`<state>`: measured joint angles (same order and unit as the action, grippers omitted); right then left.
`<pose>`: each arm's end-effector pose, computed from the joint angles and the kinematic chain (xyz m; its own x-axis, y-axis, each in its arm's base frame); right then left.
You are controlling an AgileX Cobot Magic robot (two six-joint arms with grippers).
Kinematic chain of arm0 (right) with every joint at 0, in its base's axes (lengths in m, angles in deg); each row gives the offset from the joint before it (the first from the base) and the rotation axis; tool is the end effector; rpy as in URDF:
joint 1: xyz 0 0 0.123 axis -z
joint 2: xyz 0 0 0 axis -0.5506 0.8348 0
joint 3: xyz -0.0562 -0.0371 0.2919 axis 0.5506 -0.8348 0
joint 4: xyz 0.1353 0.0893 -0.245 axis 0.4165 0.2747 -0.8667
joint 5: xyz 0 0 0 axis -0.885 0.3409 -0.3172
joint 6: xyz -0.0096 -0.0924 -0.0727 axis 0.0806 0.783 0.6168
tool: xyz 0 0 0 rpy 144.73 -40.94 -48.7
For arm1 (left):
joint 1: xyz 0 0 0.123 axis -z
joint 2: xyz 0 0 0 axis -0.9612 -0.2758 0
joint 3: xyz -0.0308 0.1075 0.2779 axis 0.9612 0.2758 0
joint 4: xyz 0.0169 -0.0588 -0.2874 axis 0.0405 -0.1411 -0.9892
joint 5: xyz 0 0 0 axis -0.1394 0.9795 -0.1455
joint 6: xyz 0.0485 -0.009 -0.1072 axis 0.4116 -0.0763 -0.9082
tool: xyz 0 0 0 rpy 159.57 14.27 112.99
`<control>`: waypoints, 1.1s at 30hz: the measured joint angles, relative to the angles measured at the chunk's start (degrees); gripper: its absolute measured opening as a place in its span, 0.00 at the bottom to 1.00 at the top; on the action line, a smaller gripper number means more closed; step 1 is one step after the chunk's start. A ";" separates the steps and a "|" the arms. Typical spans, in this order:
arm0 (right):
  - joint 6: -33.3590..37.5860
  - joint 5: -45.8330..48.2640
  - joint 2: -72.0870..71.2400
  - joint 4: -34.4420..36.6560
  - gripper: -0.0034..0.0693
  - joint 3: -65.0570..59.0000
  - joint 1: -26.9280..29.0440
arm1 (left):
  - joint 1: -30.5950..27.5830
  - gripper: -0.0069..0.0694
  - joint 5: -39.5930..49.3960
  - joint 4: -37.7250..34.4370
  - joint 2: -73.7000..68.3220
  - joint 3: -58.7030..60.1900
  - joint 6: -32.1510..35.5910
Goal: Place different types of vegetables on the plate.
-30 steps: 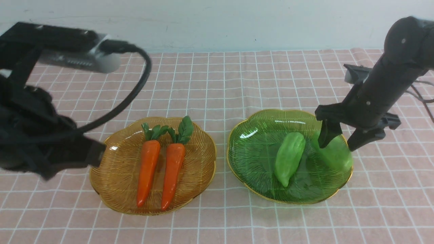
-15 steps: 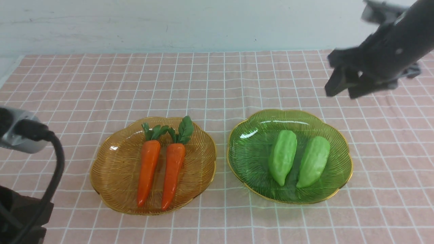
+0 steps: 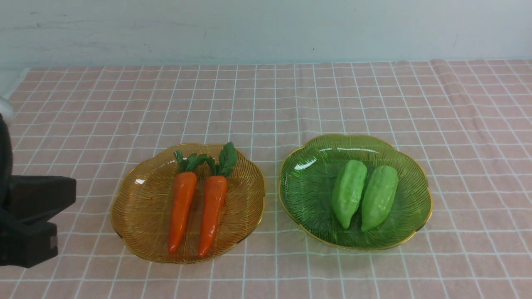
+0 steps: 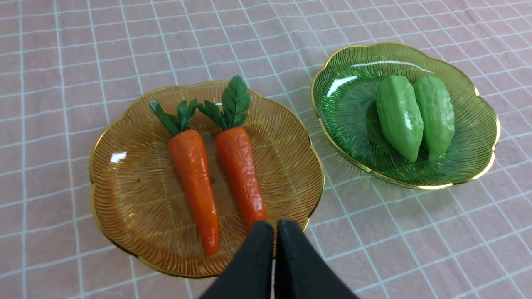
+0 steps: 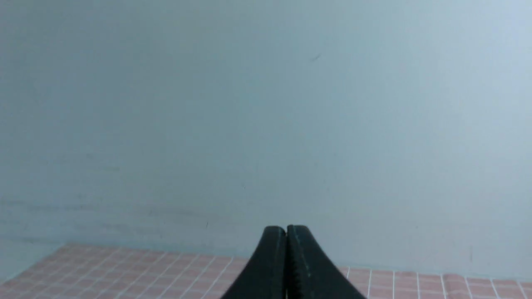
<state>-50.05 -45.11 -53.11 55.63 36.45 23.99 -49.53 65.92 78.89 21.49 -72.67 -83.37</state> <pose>0.0854 0.0300 0.4089 0.0016 0.1218 -0.9926 -0.2946 0.9485 0.1159 0.1595 -0.0776 0.3616 -0.5487 0.0310 -0.8354 0.3422 0.9201 -0.1906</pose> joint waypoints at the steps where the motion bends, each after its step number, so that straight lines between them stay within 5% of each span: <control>1: 0.00 -3.07 -3.77 0.19 0.03 -4.21 0.00 | 0.00 0.09 -0.67 0.00 0.00 0.65 0.00; 5: -0.83 -14.93 -16.90 2.33 0.03 -21.29 0.00 | 0.00 0.09 -2.44 0.00 0.00 3.67 0.00; 11: -0.83 -23.94 -17.05 3.24 0.03 -28.04 0.00 | 0.00 0.09 -8.38 -0.32 5.48 11.66 0.00; 20: -0.83 -24.28 -17.05 3.29 0.03 -28.09 0.00 | 0.00 0.09 -14.35 -0.39 19.68 22.45 0.00; 33: -0.83 -24.29 -17.05 3.29 0.03 -28.09 0.00 | 0.00 0.09 -14.48 0.37 20.37 22.86 1.39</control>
<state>-50.89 -69.40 -70.15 58.92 8.36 23.99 -49.53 51.44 79.26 41.86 -49.80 -81.98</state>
